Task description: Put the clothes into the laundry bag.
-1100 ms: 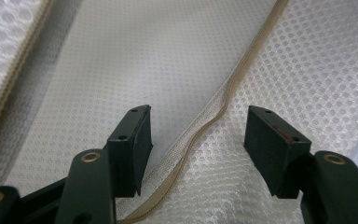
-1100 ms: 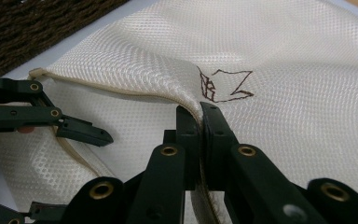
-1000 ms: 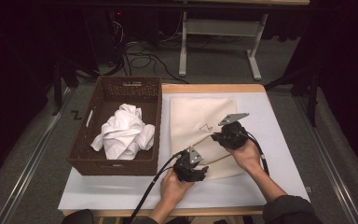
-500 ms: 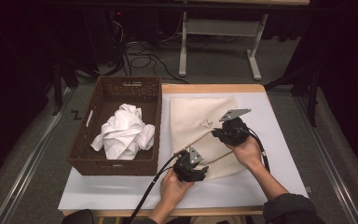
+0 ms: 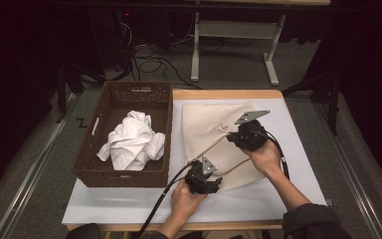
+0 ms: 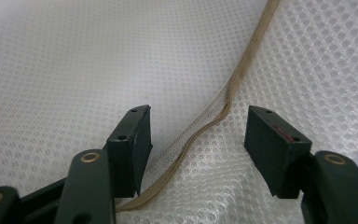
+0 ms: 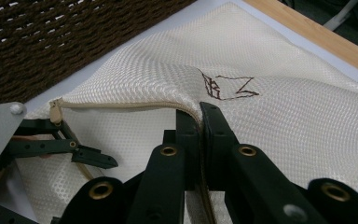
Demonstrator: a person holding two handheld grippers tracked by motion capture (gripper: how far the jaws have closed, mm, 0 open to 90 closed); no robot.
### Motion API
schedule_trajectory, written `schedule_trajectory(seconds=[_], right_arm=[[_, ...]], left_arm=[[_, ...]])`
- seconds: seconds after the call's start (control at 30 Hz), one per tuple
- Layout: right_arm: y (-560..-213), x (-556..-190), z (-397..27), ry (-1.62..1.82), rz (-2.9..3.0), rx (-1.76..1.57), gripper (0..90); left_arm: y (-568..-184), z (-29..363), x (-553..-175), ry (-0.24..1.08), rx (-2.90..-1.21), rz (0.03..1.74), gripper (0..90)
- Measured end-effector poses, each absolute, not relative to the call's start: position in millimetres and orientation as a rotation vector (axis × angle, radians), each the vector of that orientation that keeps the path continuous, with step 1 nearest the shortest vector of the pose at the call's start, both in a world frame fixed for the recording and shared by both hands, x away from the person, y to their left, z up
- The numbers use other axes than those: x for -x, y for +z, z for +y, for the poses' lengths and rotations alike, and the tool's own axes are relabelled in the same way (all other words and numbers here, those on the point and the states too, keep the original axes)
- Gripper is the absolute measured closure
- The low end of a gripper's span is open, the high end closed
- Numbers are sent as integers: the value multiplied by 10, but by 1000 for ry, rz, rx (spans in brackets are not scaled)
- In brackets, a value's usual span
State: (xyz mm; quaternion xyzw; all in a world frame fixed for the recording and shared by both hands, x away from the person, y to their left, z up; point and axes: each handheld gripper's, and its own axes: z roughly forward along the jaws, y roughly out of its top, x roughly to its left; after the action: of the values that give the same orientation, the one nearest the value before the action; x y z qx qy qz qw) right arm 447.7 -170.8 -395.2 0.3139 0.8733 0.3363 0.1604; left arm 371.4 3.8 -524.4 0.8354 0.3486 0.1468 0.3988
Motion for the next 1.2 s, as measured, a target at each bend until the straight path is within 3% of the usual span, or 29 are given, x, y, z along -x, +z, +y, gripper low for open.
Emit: schedule_trajectory(seconds=[0.8, 1.2], right_arm=[[-3732, -4433, -1739, 985, 2464, -866, 875], [-3780, -4452, -1800, 978, 2465, -963, 875]], left_arm=[[-5243, 40, -3714, 375, -2116, 883, 407], [-5236, 41, -3719, 360, -2113, 901, 405]])
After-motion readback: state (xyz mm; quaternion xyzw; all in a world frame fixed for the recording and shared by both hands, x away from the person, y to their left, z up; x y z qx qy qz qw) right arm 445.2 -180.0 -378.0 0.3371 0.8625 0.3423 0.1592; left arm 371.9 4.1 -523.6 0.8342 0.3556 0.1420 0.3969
